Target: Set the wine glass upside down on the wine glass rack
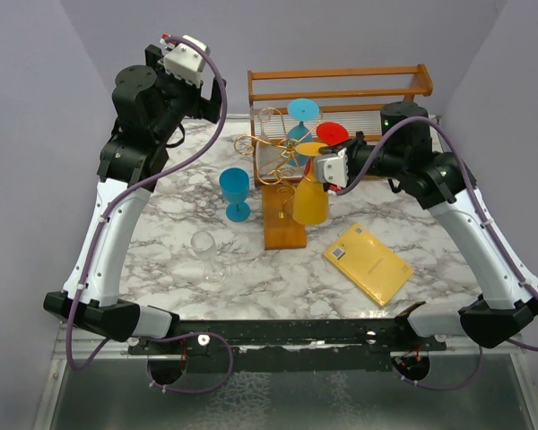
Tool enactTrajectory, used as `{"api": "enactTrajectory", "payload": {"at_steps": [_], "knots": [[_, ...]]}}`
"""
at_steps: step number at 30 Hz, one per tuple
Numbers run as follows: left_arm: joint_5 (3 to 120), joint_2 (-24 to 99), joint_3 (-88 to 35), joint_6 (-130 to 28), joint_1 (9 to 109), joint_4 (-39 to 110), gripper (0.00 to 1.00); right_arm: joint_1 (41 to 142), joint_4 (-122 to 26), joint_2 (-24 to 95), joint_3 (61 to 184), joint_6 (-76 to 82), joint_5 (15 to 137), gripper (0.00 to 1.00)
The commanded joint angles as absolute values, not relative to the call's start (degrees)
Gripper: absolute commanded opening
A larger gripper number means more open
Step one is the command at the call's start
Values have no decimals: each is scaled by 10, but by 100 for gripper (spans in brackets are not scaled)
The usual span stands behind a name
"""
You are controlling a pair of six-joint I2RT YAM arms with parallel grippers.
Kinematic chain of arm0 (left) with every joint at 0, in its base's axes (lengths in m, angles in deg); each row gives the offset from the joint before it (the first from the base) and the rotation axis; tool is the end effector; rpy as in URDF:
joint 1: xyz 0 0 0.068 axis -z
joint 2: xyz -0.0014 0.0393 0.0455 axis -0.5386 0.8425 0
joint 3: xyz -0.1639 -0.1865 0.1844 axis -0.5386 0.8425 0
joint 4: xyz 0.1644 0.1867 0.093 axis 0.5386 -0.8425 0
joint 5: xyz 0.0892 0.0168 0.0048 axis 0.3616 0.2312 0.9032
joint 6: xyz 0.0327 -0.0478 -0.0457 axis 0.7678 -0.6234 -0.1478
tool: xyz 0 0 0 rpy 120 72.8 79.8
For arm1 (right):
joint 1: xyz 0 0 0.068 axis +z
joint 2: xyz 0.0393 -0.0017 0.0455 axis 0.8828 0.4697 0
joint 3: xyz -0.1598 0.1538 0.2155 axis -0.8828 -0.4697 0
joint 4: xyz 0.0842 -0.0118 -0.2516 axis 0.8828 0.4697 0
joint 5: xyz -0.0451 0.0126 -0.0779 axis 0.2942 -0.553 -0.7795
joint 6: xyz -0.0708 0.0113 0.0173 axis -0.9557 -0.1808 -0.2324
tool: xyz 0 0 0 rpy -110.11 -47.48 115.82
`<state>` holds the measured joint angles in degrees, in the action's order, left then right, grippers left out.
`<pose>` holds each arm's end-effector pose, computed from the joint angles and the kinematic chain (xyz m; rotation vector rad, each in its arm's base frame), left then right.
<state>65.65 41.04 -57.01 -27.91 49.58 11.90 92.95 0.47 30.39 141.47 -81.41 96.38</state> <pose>0.2863 -0.0923 0.5702 0.4283 1.4685 -0.1375 0.2202 0.1660 0.4778 -1.8033 0.9456 0.0113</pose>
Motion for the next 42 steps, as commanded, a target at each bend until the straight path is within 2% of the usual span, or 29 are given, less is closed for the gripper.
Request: {"api": "enactTrajectory", "payload": {"at_steps": [1, 24, 42], "knots": [[662, 400, -565, -273, 493, 139, 99, 935, 20, 299, 1442, -807, 1006, 1], [652, 397, -549, -268, 488, 147, 99, 937, 55, 251, 1421, -791, 1011, 1], [636, 391, -533, -259, 487, 145, 99, 937, 17, 240, 1372, -785, 933, 1]]}}
